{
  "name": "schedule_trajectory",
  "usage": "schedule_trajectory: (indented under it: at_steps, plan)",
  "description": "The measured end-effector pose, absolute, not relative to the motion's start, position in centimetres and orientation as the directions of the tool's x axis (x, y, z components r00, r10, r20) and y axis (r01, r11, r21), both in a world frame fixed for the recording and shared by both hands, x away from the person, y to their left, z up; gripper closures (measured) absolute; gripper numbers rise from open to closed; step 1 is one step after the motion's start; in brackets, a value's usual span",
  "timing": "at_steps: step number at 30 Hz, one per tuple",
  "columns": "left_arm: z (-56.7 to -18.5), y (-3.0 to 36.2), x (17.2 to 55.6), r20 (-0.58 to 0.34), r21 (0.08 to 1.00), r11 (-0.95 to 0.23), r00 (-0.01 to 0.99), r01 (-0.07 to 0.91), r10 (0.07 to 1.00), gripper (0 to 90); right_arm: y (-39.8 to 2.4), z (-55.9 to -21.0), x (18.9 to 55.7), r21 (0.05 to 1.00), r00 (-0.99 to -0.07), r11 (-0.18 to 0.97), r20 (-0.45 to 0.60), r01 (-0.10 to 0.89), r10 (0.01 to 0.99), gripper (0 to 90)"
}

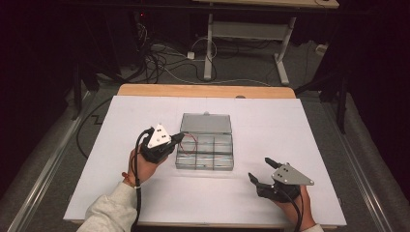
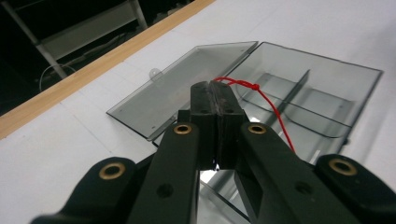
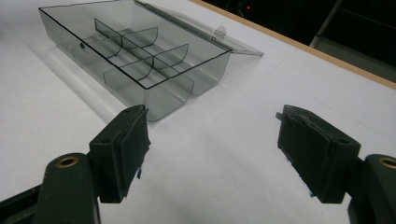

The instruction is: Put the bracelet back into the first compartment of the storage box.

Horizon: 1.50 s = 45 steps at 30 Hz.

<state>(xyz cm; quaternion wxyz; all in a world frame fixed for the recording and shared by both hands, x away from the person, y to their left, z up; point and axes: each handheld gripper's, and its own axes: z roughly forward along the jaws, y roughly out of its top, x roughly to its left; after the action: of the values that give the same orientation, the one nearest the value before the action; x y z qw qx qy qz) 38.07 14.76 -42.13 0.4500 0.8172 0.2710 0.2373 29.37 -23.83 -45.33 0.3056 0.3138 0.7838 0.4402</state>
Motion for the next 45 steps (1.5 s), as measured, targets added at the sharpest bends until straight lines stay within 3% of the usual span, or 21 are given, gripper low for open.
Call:
schedule_trajectory:
  at_steps: [15,31,37,39,45]
  plan:
    - [-43.9,13.9,40.7,0.180,0.811,-0.516,0.721,0.276,0.669,86.4,-23.9,-45.5,29.5,0.876,-0.619,0.427,-0.209,0.226,0.757,25.0]
    - [-45.1,13.4,40.9,0.182,0.783,-0.539,0.714,0.311,0.676,86.2,-24.0,-45.4,29.4,0.873,-0.610,0.436,-0.226,0.219,0.759,26.0]
    - [-45.3,13.5,41.0,0.231,0.772,-0.556,0.680,0.307,0.696,86.2,-24.0,-45.4,29.4,0.869,-0.609,0.444,-0.235,0.217,0.758,26.1]
    - [-45.4,13.6,41.1,0.195,0.779,-0.536,0.688,0.324,0.699,86.2,-24.0,-45.4,29.4,0.871,-0.609,0.441,-0.232,0.218,0.759,26.1]
    - [-45.8,12.8,40.9,0.208,0.770,-0.558,0.704,0.311,0.679,85.9,-23.9,-45.5,29.4,0.868,-0.610,0.446,-0.237,0.216,0.756,26.1]
